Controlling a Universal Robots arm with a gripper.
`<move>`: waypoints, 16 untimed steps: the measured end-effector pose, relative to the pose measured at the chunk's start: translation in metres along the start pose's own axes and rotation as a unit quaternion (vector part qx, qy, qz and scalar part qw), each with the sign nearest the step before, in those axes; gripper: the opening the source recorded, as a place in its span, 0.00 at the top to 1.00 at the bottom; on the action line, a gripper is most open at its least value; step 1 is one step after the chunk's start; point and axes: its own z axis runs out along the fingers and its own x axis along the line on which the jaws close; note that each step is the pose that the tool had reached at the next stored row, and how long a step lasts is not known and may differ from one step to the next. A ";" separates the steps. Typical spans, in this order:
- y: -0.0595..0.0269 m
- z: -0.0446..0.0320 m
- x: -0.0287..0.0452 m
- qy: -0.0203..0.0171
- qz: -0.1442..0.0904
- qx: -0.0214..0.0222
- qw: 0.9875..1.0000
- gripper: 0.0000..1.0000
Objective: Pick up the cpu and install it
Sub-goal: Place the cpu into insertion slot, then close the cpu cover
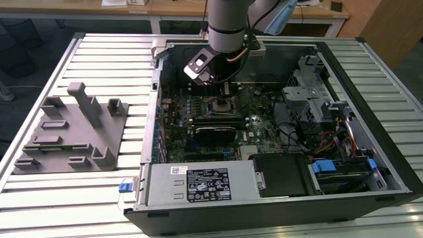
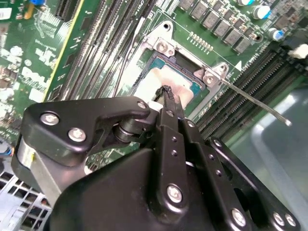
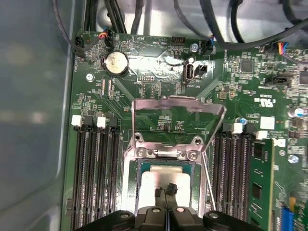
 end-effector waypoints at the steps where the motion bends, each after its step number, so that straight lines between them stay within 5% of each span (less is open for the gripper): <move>1: 0.0001 -0.0043 -0.0001 0.000 0.000 0.000 1.000 0.89; 10: 0.0012 -0.0406 -0.0014 0.000 0.000 0.000 1.000 0.89; 16: 0.0017 -0.0438 -0.0015 0.000 0.000 0.000 1.000 0.89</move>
